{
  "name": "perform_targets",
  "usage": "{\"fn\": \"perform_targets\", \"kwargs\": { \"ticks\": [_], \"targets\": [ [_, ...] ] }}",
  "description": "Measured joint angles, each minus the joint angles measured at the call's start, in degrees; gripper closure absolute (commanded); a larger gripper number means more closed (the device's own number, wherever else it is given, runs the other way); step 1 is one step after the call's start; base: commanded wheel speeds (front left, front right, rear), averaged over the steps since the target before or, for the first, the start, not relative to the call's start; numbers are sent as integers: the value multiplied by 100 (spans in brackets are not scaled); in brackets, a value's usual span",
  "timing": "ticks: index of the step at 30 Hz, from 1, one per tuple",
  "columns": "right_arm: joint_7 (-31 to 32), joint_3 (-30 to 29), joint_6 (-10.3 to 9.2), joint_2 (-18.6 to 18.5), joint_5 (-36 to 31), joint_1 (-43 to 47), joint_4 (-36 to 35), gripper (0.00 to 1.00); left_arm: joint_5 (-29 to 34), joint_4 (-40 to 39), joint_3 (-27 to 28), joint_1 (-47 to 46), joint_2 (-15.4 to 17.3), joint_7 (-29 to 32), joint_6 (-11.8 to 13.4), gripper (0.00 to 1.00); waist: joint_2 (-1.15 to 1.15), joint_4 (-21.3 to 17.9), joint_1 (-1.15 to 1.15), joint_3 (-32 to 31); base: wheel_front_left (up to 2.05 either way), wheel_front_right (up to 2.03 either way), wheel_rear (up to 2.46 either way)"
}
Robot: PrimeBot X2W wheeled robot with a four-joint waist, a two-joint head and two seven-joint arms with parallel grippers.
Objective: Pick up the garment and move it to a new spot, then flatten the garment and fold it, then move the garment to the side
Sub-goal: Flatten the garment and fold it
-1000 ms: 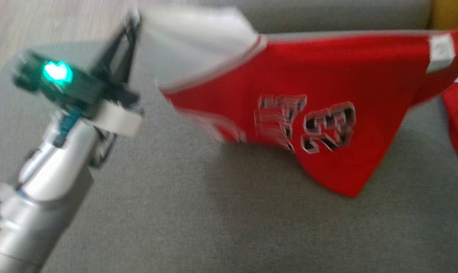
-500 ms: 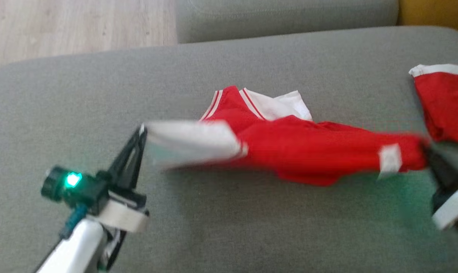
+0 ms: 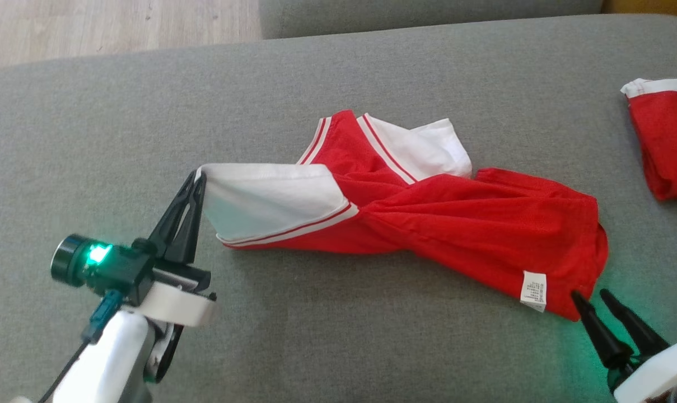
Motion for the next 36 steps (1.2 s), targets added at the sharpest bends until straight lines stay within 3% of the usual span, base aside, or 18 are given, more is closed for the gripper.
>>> {"fn": "perform_targets", "kwargs": {
  "ticks": [10, 19, 36],
  "targets": [
    [311, -278, 0, 346, 252, -71, 265, 0, 276, 272, 107, -268, -288, 0, -308, 100, 0, 159, 0, 105, 0, 0, 0],
    [318, -346, 0, 375, 252, -229, 423, 0, 447, 409, 214, -406, -476, 0, -458, 100, 0, 301, 0, 177, 0, 0, 0],
    [531, -730, 0, 354, 477, 325, -134, 0, 592, 489, 493, -399, -630, 0, -606, 100, 0, 196, 0, 105, 0, 0, 0]
  ]
}}
